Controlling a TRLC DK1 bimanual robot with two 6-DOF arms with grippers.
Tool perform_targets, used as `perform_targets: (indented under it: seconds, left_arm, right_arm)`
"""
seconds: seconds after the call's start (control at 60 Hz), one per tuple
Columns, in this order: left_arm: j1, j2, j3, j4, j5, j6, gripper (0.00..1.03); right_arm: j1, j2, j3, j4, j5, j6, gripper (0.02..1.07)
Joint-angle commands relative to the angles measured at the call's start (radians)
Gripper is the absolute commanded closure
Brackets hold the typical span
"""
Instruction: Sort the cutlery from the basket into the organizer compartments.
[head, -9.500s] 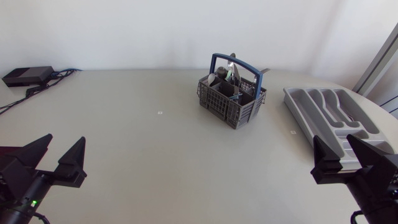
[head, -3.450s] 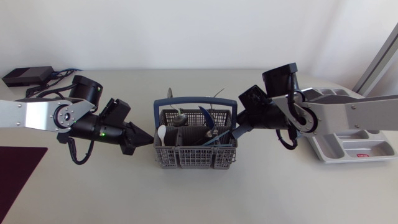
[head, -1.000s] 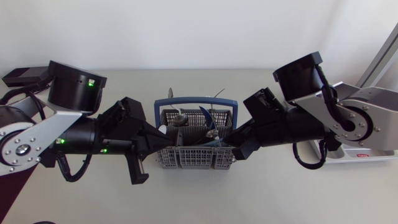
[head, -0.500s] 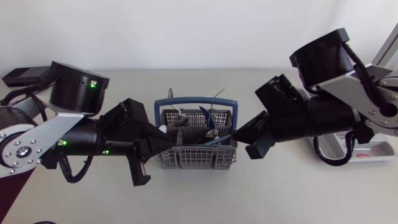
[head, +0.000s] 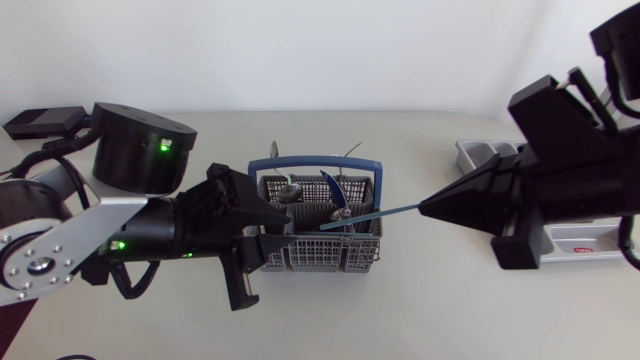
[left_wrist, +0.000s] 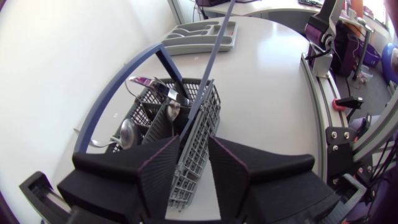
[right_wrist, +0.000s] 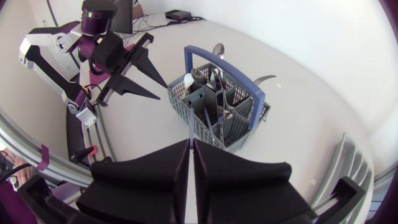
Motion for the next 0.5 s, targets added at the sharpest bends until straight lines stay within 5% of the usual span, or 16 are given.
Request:
perform_targets:
  seconds: [0.0,0.15,0.483]
  left_arm:
    - [-0.051,0.014,0.024,0.034,-0.037,0.044,0.59]
    - [-0.136,0.038,0.021,0.104,-0.164,0.069,0.5]
    - [-0.222,0.098,0.041,0.172,-0.281,0.089,0.49]
  right_arm:
    - [0.007,-0.027,0.036,-0.035,-0.006,-0.008,1.0]
    - [0.029,-0.067,0.045,-0.058,-0.01,0.01,1.0]
    - [0.065,-0.097,0.012,-0.036,-0.014,0.035,1.0]
